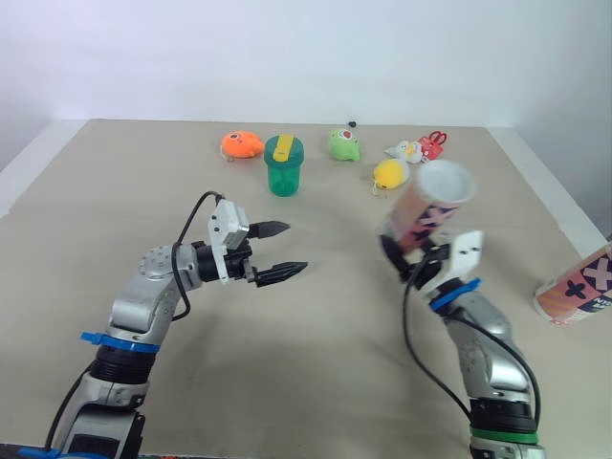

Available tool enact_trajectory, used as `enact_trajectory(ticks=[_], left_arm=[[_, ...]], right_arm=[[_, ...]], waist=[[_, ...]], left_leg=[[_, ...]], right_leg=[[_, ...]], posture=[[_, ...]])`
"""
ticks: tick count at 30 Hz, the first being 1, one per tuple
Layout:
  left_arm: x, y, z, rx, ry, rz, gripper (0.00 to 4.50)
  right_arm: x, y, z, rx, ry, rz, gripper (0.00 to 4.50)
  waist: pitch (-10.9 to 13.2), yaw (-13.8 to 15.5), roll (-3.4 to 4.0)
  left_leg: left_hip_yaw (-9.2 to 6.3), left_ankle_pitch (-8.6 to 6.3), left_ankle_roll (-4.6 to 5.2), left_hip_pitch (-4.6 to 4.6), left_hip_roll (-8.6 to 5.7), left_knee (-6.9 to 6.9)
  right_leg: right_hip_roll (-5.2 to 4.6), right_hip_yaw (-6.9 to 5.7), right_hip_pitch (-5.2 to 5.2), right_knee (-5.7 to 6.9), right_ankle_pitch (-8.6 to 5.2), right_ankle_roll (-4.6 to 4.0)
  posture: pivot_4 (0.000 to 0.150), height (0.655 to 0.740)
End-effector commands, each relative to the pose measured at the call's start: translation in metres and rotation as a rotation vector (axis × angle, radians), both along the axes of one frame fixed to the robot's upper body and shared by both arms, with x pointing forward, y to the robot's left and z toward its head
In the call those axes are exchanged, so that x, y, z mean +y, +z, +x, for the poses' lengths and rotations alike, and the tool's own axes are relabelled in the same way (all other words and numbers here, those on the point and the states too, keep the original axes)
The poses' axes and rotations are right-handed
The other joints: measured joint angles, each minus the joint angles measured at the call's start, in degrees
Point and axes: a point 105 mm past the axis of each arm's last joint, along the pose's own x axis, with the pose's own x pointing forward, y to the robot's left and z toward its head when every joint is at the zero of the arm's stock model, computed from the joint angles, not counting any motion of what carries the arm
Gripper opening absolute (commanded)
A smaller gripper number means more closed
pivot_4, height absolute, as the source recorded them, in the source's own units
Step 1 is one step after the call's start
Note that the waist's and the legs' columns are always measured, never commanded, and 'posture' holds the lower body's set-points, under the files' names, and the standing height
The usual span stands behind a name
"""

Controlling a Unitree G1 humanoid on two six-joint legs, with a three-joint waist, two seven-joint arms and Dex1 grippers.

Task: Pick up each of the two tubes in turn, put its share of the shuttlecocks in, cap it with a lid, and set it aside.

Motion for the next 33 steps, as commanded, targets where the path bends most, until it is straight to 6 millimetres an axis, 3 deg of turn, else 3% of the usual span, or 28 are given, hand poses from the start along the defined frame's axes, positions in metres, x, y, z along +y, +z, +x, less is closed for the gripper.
enact_trajectory(ticks=[1,6,13,15,17,23,28,33], left_arm=[[-0.013,0.005,-0.001,-0.049,-0.008,-0.017,4.50],[-0.022,-0.003,-0.003,-0.029,-0.039,-0.021,4.50],[-0.024,-0.011,-0.004,-0.009,-0.045,-0.016,4.50],[-0.023,-0.013,-0.003,-0.005,-0.040,-0.012,4.50],[-0.022,-0.014,-0.003,-0.003,-0.035,-0.011,4.50],[-0.014,-0.020,-0.001,0.003,0.004,0.007,4.50],[0.008,-0.032,0.007,-0.001,0.147,0.040,4.50],[0.052,-0.047,0.011,0.007,0.375,0.068,4.50]], right_arm=[[-0.037,-0.001,-0.008,0.000,-0.206,-0.005,3.01],[-0.052,-0.016,-0.013,0.067,-0.322,-0.002,3.01],[-0.054,-0.044,-0.016,0.198,-0.350,0.069,3.01],[-0.053,-0.046,-0.018,0.209,-0.347,0.084,3.94],[-0.052,-0.046,-0.020,0.208,-0.339,0.092,4.48],[-0.041,-0.036,-0.033,0.159,-0.285,0.146,4.48],[-0.011,-0.026,-0.060,0.147,-0.135,0.132,4.48],[0.054,-0.009,-0.081,0.135,0.326,-0.029,4.48]], waist=[[0.00,-0.06,0.00],[-0.01,-0.65,0.04],[-0.03,-0.68,0.04],[-0.03,-0.68,0.04],[-0.03,-0.69,0.03],[-0.03,-0.67,0.04],[-0.06,-0.66,0.10],[-0.08,-1.43,0.16]], left_leg=[[0.05,0.00,0.00,0.00,-0.01,-0.02],[0.18,0.00,0.01,0.06,0.03,-0.05],[0.15,0.04,0.01,0.16,0.11,0.03],[0.16,0.04,0.01,0.17,0.11,0.06],[0.15,0.04,0.01,0.17,0.11,0.06],[0.13,0.04,0.01,0.16,0.15,0.04],[0.13,0.04,0.01,0.16,0.20,0.00],[0.23,0.01,0.04,0.17,0.25,0.01]], right_leg=[[0.00,0.06,-0.02,0.00,0.00,0.00],[0.11,0.24,-0.11,0.10,0.02,-0.02],[0.21,0.26,-0.04,0.20,-0.05,0.24],[0.21,0.26,-0.03,0.20,-0.04,0.26],[0.21,0.26,-0.03,0.20,-0.04,0.26],[0.26,0.25,-0.03,0.20,-0.09,0.23],[0.28,0.25,-0.06,0.20,-0.13,0.24],[0.25,0.34,-0.11,0.21,-0.12,0.26]], posture=[[0.150,0.7400],[0.150,0.7400],[0.150,0.7400],[0.150,0.7400],[0.150,0.7400],[0.150,0.7400],[0.150,0.7400],[0.150,0.7400]])
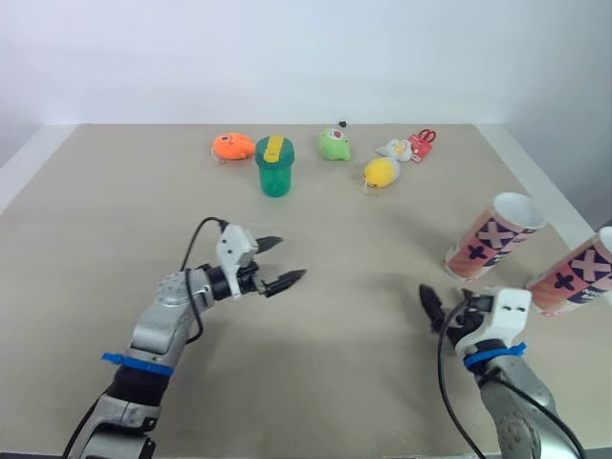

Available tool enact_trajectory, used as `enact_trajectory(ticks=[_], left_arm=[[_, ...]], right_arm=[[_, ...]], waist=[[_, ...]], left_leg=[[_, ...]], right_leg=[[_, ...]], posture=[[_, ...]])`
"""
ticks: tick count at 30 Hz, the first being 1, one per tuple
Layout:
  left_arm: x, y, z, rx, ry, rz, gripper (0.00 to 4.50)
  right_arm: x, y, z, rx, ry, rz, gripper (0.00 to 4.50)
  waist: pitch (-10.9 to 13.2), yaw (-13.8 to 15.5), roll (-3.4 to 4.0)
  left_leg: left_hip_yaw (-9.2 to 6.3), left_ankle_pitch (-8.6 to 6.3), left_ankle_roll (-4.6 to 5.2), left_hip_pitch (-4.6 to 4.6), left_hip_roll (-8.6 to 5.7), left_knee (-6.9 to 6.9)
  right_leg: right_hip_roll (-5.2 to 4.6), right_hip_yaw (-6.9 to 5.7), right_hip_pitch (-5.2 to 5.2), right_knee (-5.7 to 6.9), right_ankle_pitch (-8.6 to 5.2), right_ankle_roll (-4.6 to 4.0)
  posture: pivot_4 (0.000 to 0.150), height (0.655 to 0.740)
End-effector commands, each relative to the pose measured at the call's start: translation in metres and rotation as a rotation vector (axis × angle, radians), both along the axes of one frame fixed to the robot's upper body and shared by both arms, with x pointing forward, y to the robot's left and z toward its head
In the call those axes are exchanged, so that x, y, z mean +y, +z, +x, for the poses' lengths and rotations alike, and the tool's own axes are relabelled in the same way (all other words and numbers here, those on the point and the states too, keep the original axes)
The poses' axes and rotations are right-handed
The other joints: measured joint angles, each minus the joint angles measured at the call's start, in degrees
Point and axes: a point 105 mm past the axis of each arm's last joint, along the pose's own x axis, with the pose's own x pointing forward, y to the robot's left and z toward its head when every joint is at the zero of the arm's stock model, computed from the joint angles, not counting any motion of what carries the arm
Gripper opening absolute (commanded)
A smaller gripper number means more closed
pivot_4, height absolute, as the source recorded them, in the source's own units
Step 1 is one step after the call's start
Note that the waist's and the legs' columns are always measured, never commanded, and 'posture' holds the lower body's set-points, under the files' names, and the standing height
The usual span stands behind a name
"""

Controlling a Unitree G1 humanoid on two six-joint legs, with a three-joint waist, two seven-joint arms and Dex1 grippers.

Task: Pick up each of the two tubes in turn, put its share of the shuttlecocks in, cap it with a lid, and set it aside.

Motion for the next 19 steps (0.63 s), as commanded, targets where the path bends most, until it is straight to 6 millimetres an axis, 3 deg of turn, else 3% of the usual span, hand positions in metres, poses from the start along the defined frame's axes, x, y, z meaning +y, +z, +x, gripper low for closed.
enact_trajectory(ticks=[1,4,8,19], left_arm=[[0.029,0.004,-0.004,-0.065,0.126,0.030,4.50],[0.048,0.001,-0.016,-0.077,0.189,0.052,4.50],[0.061,-0.001,-0.027,-0.069,0.217,0.082,4.50],[0.067,-0.003,-0.037,-0.017,0.224,0.088,4.50]], right_arm=[[0.049,0.034,-0.005,-0.114,0.350,-0.064,4.48],[0.065,0.037,0.005,-0.126,0.486,-0.115,4.48],[0.071,0.035,0.017,-0.143,0.504,-0.106,4.48],[0.090,0.027,0.024,-0.146,0.553,-0.068,4.48]], waist=[[0.03,-0.50,-0.04],[0.15,-0.30,-0.26],[0.19,0.29,-0.38],[0.19,1.01,-0.38]], left_leg=[[0.00,0.00,0.00,0.07,0.02,0.00],[0.05,0.03,0.01,0.23,0.04,0.04],[0.05,0.16,-0.06,0.22,0.10,0.04],[0.19,0.11,-0.17,-0.05,-0.03,0.00]], right_leg=[[-0.01,0.07,0.00,0.00,0.03,0.00],[0.01,0.06,0.11,0.00,0.04,-0.26],[-0.03,-0.03,0.10,0.00,0.11,-0.36],[-0.38,-0.04,-0.04,-0.01,-0.03,0.13]], posture=[[0.150,0.7400],[0.150,0.7400],[0.150,0.7400],[0.150,0.7400]])
